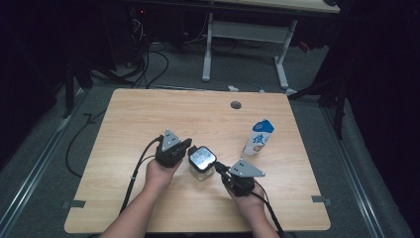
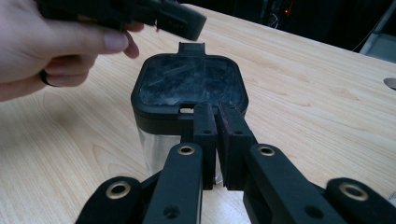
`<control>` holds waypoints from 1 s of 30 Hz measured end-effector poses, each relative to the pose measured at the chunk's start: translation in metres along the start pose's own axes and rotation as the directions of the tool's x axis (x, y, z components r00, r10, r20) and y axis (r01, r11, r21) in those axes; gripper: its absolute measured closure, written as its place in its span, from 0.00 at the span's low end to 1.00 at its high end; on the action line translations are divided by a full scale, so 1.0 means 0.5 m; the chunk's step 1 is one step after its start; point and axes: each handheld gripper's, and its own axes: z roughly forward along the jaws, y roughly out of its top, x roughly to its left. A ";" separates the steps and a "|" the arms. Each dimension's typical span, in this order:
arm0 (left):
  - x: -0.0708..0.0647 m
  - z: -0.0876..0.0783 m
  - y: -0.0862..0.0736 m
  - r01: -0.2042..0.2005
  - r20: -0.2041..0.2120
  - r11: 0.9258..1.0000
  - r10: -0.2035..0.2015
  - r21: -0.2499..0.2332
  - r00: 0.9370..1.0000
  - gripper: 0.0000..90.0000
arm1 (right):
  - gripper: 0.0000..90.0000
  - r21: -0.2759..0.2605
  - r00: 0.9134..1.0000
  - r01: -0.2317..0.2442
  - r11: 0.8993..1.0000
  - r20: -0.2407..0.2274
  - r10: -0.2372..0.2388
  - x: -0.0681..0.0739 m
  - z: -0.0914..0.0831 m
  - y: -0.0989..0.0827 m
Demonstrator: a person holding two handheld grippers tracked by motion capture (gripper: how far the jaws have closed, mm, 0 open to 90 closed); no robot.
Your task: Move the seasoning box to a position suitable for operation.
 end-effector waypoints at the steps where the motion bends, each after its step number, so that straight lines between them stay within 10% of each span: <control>1: -0.003 -0.002 0.002 0.000 0.005 1.000 0.000 -0.004 1.000 1.00 | 0.96 0.002 1.000 -0.002 1.000 0.001 0.002 0.000 0.000 -0.001; 30: -0.015 -0.005 0.002 0.013 0.000 1.000 -0.013 -0.020 1.000 1.00 | 0.96 -0.008 0.999 -0.040 0.999 0.004 0.041 -0.006 -0.008 -0.030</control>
